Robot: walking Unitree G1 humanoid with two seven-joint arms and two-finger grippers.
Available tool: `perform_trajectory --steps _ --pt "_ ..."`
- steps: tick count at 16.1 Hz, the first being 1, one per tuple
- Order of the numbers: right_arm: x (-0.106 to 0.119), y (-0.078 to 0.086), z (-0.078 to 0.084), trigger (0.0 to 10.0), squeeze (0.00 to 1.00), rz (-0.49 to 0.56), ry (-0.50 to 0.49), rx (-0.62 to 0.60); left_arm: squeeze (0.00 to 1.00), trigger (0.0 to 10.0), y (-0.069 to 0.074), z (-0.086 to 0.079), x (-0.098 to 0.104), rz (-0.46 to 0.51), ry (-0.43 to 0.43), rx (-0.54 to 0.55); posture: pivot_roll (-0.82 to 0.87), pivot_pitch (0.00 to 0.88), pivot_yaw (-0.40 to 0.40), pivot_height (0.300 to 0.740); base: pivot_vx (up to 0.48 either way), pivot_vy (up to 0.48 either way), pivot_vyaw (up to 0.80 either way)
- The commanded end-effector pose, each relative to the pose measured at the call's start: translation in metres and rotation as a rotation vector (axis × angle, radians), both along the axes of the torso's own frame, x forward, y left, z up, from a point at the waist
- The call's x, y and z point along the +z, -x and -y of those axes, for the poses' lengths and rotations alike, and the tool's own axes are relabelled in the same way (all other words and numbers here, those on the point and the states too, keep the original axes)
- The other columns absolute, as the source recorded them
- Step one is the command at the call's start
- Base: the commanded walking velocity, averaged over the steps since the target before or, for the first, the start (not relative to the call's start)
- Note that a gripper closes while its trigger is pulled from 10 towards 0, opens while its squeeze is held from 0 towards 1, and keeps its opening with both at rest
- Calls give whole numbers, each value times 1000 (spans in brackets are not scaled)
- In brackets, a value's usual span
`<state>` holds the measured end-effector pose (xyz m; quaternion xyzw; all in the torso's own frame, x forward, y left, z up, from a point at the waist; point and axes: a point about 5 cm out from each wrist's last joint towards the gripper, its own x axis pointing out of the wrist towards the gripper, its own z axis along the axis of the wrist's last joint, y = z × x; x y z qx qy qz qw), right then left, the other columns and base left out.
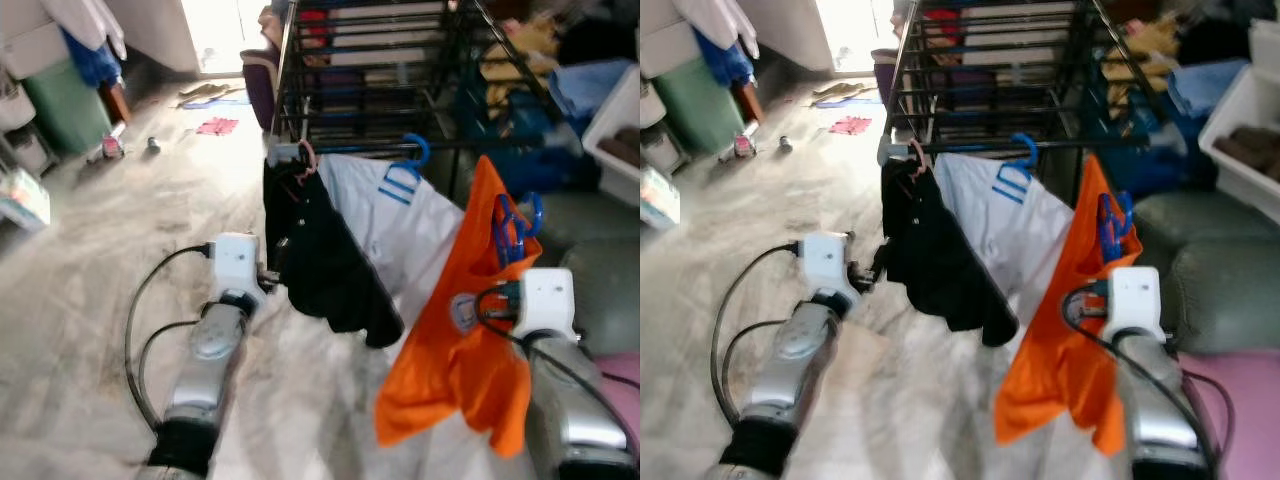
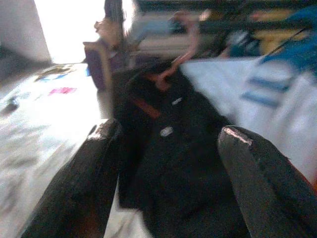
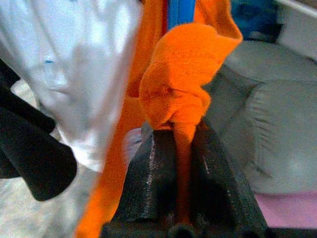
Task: Hang hanger
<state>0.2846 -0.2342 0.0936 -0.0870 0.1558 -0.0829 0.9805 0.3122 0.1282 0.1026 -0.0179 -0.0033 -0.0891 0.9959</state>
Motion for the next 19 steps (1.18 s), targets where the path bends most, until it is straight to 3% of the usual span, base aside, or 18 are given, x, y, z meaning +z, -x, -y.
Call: perform_trajectory --steps 1,5,7,10,12,13,14,16,19 --pt "10 -4 4 10000 0 46 16 0 0 10000 -2 -3 6 27 0 30 -106 9 44 740 0 0 0" --pt "12 -6 8 10000 0 54 7 -1 0 10000 5 -18 9 33 -14 85 -75 0 31 740 0 0 0" --pt "11 1 14 10000 0 60 -13 -15 0 10000 17 -36 3 10 -33 149 -51 0 20 740 0 0 0" --pt "5 13 25 10000 0 30 0 -44 0 10000 23 -38 -5 -26 -27 161 -56 0 26 740 0 0 0" --pt "-9 17 8 10000 0 -68 -135 71 0 10000 22 -30 -7 -48 -15 121 -80 0 54 740 0 0 0" --pt "-11 22 -16 10000 0 -110 -259 219 0 10000 19 -25 -4 -44 -13 99 -84 0 58 740 0 0 0" --pt "-11 32 -41 10000 0 -160 -297 384 0 10000 17 -22 -2 -48 -7 84 -92 0 64 740 0 0 0" --pt "-10 42 -54 10000 0 -181 -323 461 0 10000 15 -22 -1 -41 -6 70 -96 0 64 740 0 0 0" --pt "-7 45 -45 10000 0 -184 -301 419 0 10000 16 -23 -2 -57 17 67 -100 0 67 740 290 0 0"
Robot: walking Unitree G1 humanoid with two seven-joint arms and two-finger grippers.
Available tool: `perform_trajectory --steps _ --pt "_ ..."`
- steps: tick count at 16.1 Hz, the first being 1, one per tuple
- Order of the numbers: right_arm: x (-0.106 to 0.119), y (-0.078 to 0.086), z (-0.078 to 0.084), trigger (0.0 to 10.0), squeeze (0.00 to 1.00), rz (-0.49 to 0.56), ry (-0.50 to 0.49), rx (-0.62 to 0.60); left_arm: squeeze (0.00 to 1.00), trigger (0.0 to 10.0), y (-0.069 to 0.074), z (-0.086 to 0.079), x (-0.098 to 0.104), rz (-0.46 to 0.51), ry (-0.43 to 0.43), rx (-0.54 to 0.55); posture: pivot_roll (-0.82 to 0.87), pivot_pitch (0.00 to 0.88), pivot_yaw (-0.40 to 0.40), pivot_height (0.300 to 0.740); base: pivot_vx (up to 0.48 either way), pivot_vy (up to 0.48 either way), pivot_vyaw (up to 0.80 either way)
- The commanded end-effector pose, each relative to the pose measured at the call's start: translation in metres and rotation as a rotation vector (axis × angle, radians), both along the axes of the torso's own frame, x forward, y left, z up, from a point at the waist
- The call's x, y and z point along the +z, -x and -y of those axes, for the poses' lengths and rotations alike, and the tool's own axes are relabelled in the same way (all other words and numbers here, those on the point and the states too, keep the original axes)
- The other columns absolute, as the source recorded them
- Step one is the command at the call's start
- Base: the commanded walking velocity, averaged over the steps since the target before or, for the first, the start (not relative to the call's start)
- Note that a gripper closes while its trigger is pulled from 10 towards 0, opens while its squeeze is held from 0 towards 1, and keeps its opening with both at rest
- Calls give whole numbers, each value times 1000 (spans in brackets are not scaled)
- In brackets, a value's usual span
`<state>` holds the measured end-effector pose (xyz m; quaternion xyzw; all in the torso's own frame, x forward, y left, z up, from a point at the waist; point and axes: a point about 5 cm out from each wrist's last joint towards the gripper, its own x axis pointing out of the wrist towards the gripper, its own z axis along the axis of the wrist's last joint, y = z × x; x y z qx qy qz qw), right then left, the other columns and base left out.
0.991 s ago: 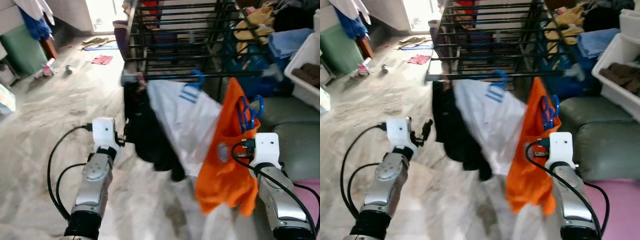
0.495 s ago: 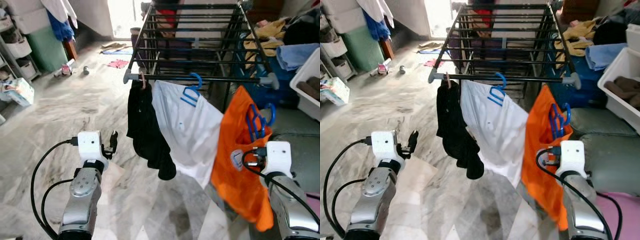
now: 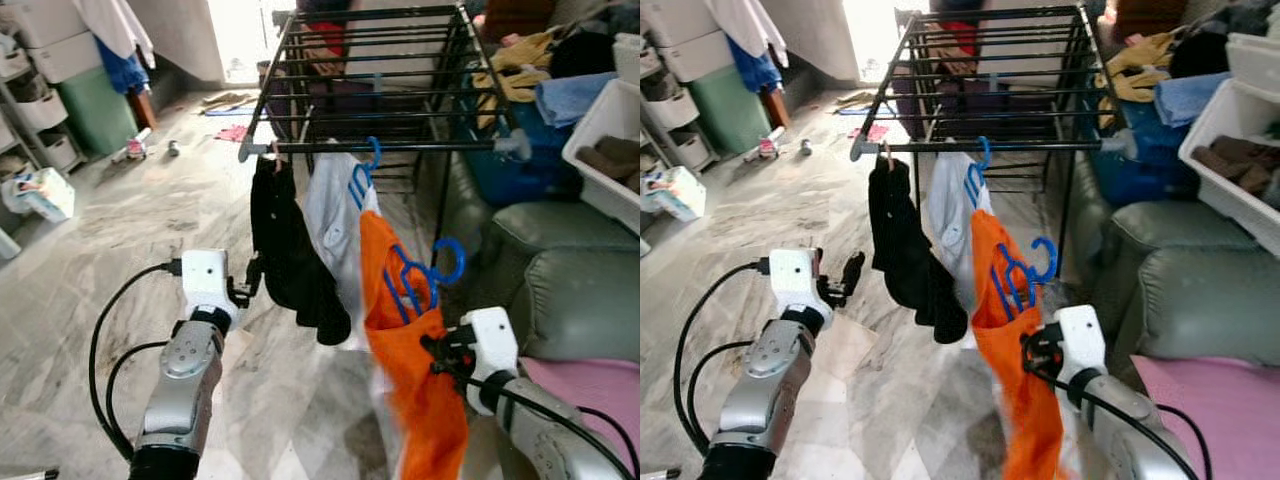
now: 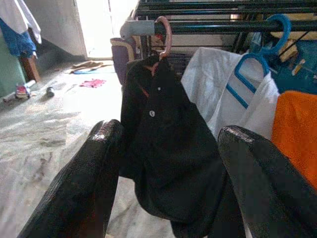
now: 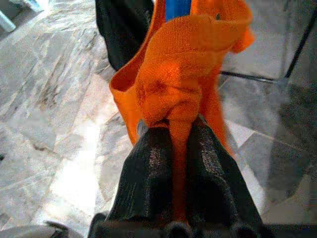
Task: Hang hanger
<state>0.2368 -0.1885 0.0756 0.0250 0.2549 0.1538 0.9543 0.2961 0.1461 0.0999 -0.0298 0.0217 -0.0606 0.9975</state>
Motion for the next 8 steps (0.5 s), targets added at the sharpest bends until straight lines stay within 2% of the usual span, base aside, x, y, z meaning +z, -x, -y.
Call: perform_trajectory --steps 1,2,4,6,8 --pt "15 -6 8 10000 0 66 32 -46 0 10000 0 -5 -1 -16 -6 15 -102 0 68 740 0 0 0" --pt "19 -12 14 10000 0 99 51 -106 0 10000 0 -5 -3 -32 8 20 -103 0 68 740 0 0 0" --pt "22 -14 9 10000 0 88 -19 -106 0 10000 -1 -4 -3 -33 12 10 -104 0 69 740 0 0 0" --pt "23 -18 1 10000 0 103 26 -82 0 10000 -3 -1 0 -14 9 -23 -97 2 68 740 0 0 0" --pt "21 -27 11 10000 0 129 100 -208 0 10000 -4 0 2 -19 24 -33 -92 6 69 740 266 0 0"
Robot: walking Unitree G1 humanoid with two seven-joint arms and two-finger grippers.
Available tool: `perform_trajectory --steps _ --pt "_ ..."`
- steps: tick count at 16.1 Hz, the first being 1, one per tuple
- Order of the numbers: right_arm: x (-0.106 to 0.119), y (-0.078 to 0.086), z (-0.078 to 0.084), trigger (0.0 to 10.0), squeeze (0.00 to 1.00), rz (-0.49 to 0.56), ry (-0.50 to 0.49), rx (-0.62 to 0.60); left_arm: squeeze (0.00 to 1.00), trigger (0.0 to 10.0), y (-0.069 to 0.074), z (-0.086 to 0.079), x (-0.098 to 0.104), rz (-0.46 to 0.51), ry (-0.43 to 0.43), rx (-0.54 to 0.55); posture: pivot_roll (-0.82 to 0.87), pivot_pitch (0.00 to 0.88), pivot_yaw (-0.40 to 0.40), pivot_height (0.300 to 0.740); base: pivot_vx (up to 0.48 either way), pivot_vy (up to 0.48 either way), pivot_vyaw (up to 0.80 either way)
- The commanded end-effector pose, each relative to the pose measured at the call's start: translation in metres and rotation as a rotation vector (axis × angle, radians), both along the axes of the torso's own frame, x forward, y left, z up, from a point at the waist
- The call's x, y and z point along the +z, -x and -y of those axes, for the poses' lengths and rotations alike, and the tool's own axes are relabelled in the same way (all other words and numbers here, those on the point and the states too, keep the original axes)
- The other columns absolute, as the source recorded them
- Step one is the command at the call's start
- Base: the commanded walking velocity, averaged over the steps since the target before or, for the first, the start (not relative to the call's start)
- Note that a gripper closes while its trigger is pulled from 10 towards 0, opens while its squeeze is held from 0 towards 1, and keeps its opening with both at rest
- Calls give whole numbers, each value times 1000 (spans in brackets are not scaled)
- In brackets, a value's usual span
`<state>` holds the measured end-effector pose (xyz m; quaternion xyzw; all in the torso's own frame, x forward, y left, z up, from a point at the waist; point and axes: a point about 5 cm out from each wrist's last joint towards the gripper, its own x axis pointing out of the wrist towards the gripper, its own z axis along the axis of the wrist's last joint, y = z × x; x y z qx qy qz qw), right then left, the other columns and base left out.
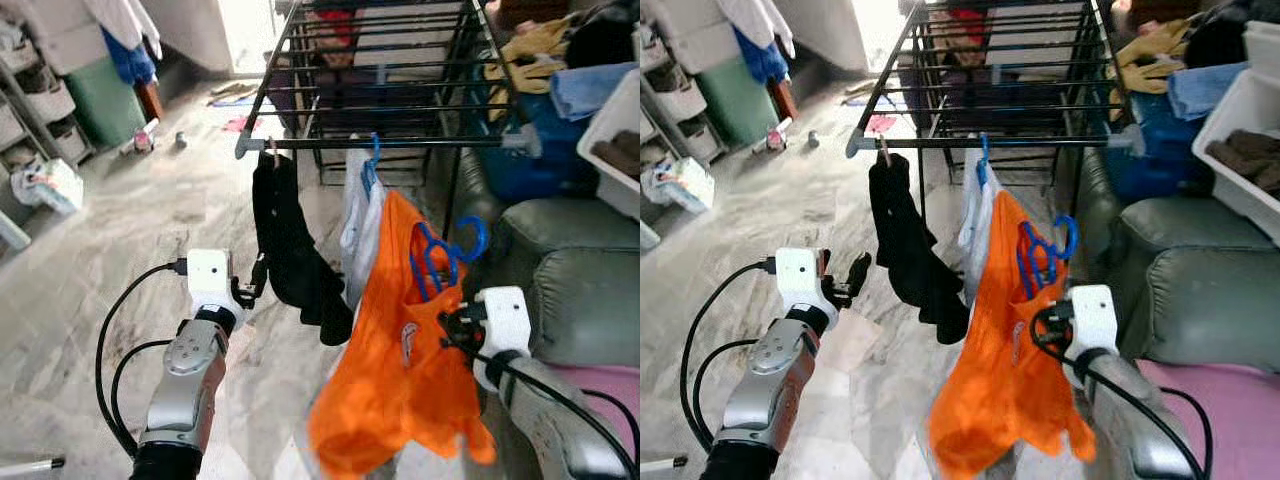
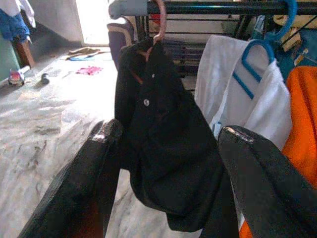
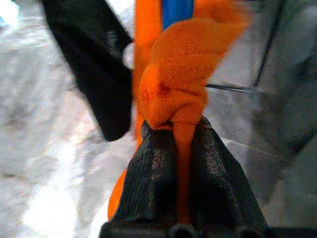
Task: Hang hanger
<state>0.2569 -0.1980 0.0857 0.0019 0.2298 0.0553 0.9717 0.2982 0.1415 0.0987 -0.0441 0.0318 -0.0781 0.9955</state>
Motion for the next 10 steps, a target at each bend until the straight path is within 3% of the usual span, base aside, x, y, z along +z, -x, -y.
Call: perform_trajectory --steps 1,4,7,10 --pt "12 -8 3 10000 0 73 21 -40 0 10000 -2 -5 3 1 2 1 -92 6 69 740 289 0 0" --pt "18 -17 18 10000 0 118 80 -155 0 10000 0 -4 1 -10 3 -19 -91 9 71 740 294 319 0" --pt "18 -18 18 10000 0 130 82 -183 0 10000 1 -2 1 -11 9 -35 -87 13 71 740 292 350 0" --pt "17 -19 15 10000 0 134 77 -185 0 10000 2 -2 1 -15 11 -45 -85 17 73 740 294 355 -713"
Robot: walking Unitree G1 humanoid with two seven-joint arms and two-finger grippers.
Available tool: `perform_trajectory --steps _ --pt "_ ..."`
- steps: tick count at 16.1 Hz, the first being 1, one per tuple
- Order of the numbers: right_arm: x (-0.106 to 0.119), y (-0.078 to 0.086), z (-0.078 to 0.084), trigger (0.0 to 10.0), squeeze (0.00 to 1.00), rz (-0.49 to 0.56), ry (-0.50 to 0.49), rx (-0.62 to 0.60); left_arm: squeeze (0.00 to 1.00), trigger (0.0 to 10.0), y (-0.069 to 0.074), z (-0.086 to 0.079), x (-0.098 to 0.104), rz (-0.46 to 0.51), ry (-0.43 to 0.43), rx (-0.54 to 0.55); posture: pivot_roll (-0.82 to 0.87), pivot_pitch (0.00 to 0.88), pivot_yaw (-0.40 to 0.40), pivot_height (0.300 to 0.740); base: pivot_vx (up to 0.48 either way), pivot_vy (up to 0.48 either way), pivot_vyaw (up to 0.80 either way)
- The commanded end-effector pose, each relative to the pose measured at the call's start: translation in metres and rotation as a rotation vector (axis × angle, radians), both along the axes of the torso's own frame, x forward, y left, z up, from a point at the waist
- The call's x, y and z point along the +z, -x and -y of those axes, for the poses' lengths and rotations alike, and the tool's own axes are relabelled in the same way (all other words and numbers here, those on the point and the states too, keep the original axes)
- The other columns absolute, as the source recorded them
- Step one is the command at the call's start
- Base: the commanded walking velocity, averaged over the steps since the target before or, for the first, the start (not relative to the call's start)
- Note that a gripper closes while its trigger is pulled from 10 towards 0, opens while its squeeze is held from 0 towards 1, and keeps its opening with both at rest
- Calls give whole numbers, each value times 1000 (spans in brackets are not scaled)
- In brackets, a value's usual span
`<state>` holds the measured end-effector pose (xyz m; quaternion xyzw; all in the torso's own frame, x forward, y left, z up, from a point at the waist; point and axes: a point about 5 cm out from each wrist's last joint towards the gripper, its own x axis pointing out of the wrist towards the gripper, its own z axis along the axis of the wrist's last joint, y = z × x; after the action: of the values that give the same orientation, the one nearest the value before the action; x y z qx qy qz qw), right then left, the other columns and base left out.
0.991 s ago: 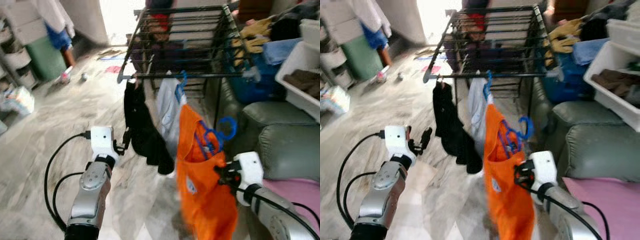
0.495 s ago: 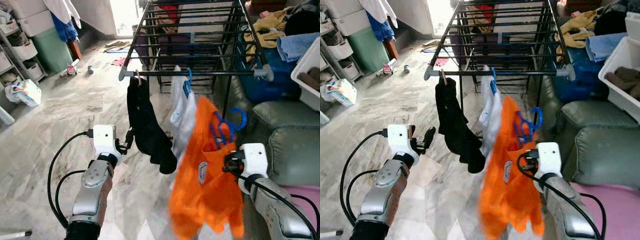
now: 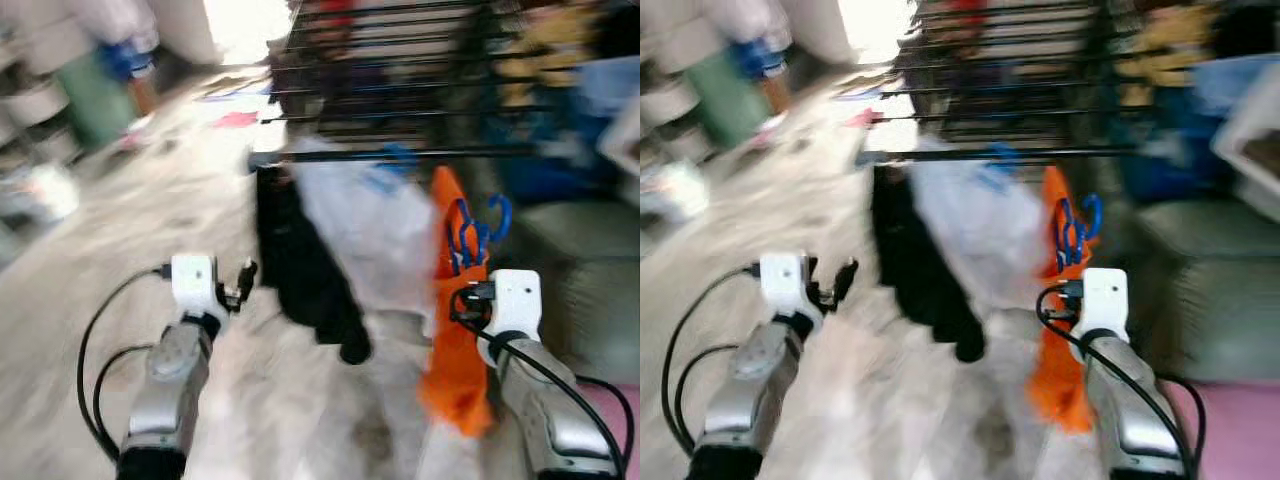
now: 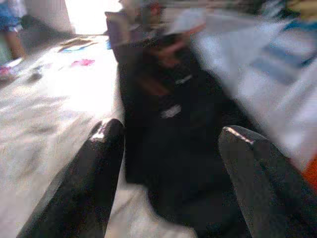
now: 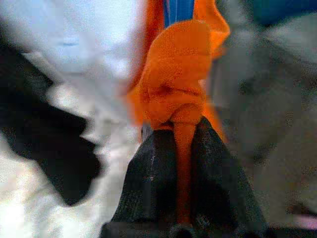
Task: Hang hanger
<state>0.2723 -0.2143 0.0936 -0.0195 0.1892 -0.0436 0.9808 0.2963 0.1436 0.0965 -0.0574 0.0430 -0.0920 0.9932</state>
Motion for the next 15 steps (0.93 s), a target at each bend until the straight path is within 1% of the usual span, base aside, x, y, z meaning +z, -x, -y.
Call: perform_trajectory --steps 1,3,5,9,10,13,14,15 --pt "8 -4 -2 10000 0 49 -3 -2 0 10000 0 1 2 2 -15 -29 -85 17 74 740 296 360 -800" --pt "8 -5 -6 10000 0 56 -7 -2 0 10000 0 4 2 -3 -15 -41 -84 17 76 740 294 323 -800" --pt "8 -6 -7 10000 0 57 -10 -3 0 10000 1 5 2 -5 -7 -50 -83 16 78 740 292 285 -800" --pt "8 -8 -7 10000 0 61 -15 0 0 10000 0 6 2 -7 -21 -55 -81 16 81 740 0 0 0" --pt "8 -9 -8 10000 0 50 -17 37 0 10000 0 6 2 -9 -23 -54 -80 18 80 740 0 0 0" --pt "9 -10 -4 10000 0 32 22 155 0 10000 1 7 2 -3 -19 -59 -82 18 80 740 0 0 0" --pt "12 -10 6 10000 0 33 34 144 0 10000 2 8 2 -8 -19 -58 -82 18 80 740 0 0 0" --pt "12 -8 10 10000 0 19 8 137 0 10000 2 7 2 -7 -25 -53 -84 19 79 740 0 0 0"
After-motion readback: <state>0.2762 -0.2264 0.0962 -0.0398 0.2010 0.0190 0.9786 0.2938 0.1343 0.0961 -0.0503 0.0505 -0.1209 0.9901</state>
